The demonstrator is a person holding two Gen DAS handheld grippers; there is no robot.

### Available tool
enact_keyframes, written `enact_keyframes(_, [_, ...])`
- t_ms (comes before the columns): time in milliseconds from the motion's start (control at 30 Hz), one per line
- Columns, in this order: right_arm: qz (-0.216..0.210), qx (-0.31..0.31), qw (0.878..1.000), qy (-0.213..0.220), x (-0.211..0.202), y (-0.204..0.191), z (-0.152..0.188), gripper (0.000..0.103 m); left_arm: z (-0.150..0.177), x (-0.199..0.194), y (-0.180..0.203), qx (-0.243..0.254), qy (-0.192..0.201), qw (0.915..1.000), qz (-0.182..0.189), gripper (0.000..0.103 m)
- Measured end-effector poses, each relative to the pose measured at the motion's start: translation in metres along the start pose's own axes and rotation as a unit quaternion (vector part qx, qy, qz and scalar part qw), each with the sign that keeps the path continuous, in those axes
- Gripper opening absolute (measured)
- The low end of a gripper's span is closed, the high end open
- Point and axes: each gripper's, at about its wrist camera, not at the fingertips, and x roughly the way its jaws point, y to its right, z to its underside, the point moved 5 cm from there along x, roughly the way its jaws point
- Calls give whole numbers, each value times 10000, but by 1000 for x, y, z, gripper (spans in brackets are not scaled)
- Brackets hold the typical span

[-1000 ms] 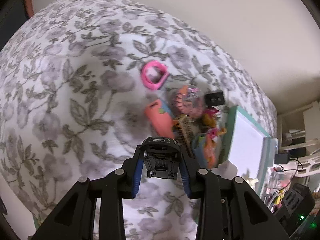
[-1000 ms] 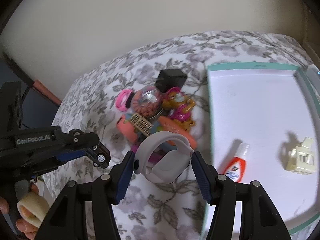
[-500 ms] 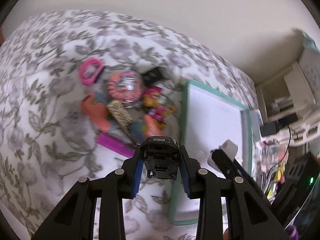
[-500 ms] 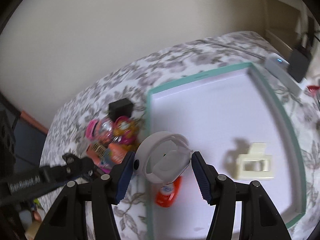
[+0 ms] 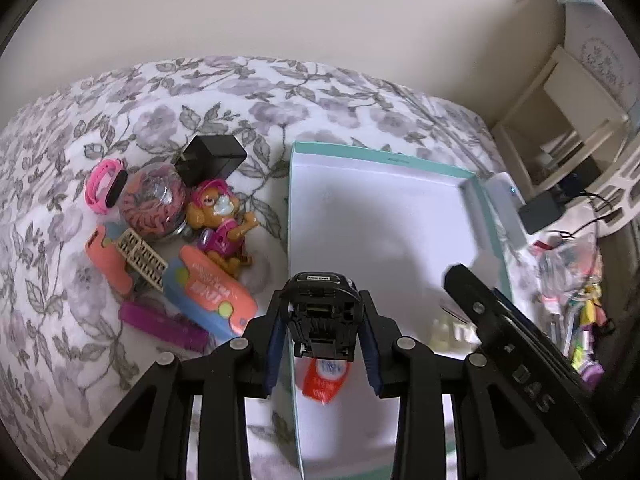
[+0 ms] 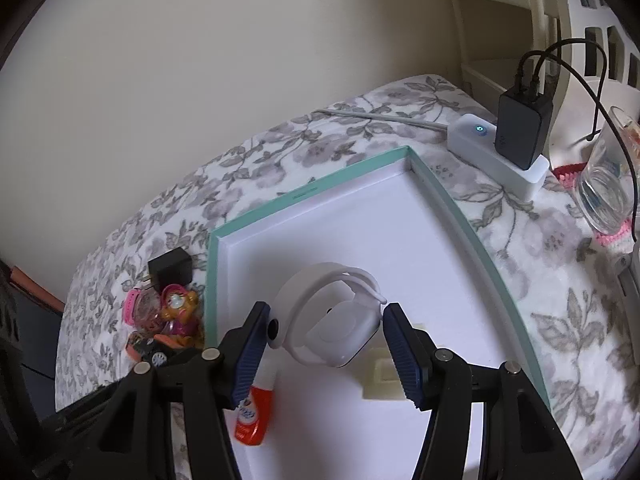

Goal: Organize rigid objects
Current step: 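Carry the black car into the tray and open the left gripper while the right carries the band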

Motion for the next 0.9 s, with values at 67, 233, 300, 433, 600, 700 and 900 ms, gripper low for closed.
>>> enact_keyframes(67, [72,5,10000,12,3,5,-2,61,-4,7,0,7,-13,10000,-88,36])
enact_keyframes(233, [298,0,9995,69,9,17,-6,61,-15,16,1,-88,66,9999,-48,36])
enact_keyframes(300, [383,69,9992,80,11,22,-6,61,-18,19,5,-11,130,9999,-79,36])
enact_keyframes(433, [529,131,9984,125,12,31,-6,61,-19,24,12,96,139,9998,-43,36])
enact_keyframes(600, [604,77,9980,145,12,32,-6,61,-17,25,15,182,112,9998,-24,36])
enact_keyframes(700, [662,-55,9977,167,11,30,-5,61,-17,24,16,164,95,9998,62,36])
enact_keyframes(900, [686,-95,9975,142,13,30,-4,61,-16,25,15,133,18,9999,63,36])
